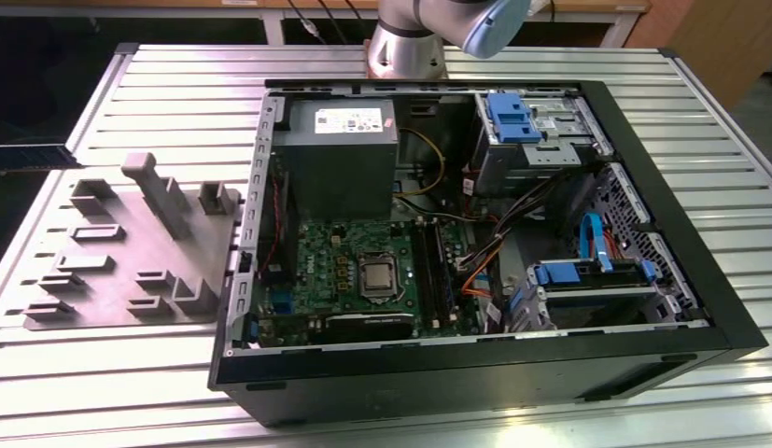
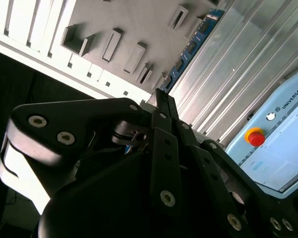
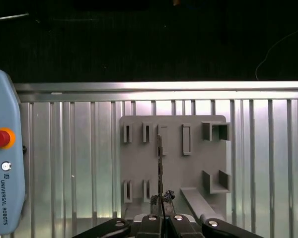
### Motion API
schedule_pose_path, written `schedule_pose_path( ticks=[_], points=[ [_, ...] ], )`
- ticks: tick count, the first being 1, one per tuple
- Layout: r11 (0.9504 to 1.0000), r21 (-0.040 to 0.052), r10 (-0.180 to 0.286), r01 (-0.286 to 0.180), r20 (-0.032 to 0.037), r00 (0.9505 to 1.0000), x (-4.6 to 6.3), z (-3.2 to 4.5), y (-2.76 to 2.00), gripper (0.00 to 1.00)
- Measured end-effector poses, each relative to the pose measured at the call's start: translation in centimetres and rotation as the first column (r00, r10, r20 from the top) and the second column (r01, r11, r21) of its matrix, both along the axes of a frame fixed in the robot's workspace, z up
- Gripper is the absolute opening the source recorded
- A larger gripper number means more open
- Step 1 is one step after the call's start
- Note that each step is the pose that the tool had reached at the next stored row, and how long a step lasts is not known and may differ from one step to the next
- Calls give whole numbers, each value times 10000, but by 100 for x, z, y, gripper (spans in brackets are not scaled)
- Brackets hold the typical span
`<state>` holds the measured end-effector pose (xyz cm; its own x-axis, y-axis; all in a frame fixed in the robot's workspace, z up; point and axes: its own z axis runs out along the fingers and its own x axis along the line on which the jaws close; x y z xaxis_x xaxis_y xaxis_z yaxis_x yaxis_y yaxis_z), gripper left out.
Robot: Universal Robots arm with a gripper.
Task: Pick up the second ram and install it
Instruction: 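Pick up the second ram and move it above second insertion slot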
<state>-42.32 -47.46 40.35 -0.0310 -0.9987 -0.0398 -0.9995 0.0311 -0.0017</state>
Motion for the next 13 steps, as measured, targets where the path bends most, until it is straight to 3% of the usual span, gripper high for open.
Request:
schedule_pose_path(
  ticks=[8,13],
  points=[
    [10000,-1,-1,1,-3,10000,7,3,3,11],
    [10000,0,0,0,-1,10000,84,2,2,11]
  ],
)
